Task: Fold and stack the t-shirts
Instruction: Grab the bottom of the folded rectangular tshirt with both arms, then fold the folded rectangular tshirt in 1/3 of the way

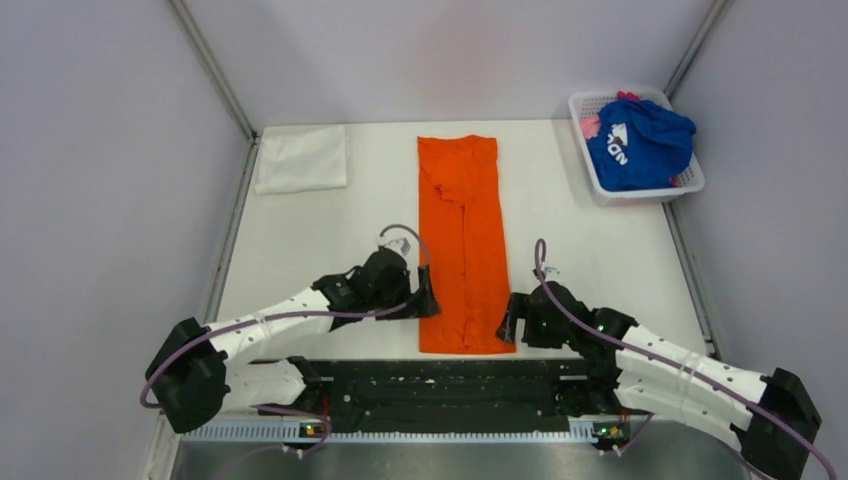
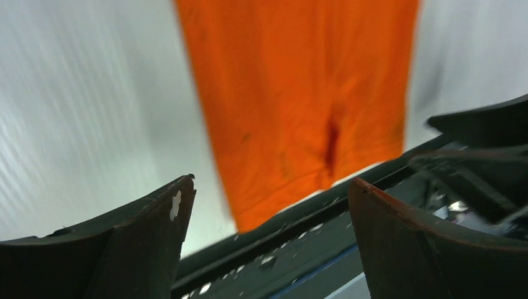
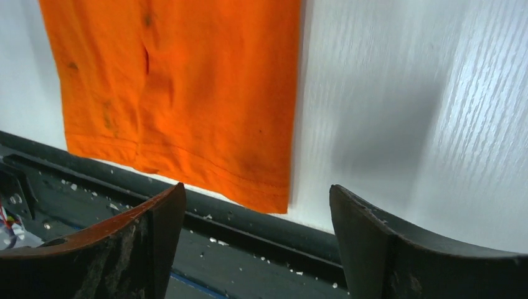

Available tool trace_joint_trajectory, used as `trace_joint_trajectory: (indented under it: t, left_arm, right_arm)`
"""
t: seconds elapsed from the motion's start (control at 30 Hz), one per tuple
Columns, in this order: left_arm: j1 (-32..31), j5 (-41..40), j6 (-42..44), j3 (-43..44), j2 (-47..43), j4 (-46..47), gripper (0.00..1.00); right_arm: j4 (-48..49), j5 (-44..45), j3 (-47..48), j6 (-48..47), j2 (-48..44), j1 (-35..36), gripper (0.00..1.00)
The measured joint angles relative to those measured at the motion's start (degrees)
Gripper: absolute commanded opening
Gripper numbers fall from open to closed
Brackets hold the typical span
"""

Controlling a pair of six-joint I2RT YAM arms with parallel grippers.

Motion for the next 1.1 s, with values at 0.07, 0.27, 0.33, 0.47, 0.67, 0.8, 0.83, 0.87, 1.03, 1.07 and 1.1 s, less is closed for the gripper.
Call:
trace_joint_trajectory:
  t: [0.07, 0.27, 0.33, 0.47, 0.67, 0.8, 0.83, 0.87, 1.03, 1.07, 1.1]
  left_arm:
    - [-2.1, 0.5, -1.9, -4.3, -0.2, -3.1, 0.91]
    - [-6.3, 2.5, -7.2, -8.4, -0.8, -5.1, 0.77]
    - [-7.3, 2.5, -8.6, -8.7, -0.7, -5.0, 0.69]
    - [-8.1, 2.7, -10.5, -9.1, 1.9, -3.2, 0.57]
    - [-8.5, 4.2, -11.4, -9.2, 6.7, -0.3, 0.38]
    - [-8.8, 5.8, -11.5, -9.2, 9.2, 2.6, 0.11]
    - [-8.9, 6.2, -11.3, -9.0, 10.0, 3.1, 0.02]
    - [-9.0, 6.4, -11.7, -8.9, 10.6, 3.6, 0.0]
    - [-9.2, 6.5, -11.6, -8.7, 11.0, 4.3, 0.0]
    - [-9.2, 6.4, -11.5, -8.7, 10.9, 4.2, 0.0]
    - [-9.2, 6.4, -11.4, -8.7, 10.6, 4.2, 0.0]
  right_arm:
    - [-1.0, -1.3, -0.3, 0.7, 0.7, 0.0, 0.75]
    - [0.3, -3.3, -0.5, 1.9, 3.4, 0.0, 0.54]
    - [1.7, -3.5, -1.3, 2.3, 4.4, 0.0, 0.47]
    - [4.6, -3.8, -2.7, 3.6, 5.6, 0.0, 0.44]
    - [6.4, -3.9, -3.7, 4.5, 5.5, 0.0, 0.34]
    - [6.1, -3.9, -3.8, 4.6, 5.6, 0.0, 0.24]
    - [6.0, -3.9, -3.8, 4.6, 5.6, 0.0, 0.18]
    - [5.9, -3.9, -3.8, 4.5, 5.6, 0.0, 0.14]
    - [5.3, -4.0, -3.8, 4.4, 5.6, 0.0, 0.0]
    - [5.2, -4.0, -3.7, 4.3, 5.6, 0.0, 0.0]
    - [5.1, -4.0, -3.7, 4.3, 5.6, 0.0, 0.0]
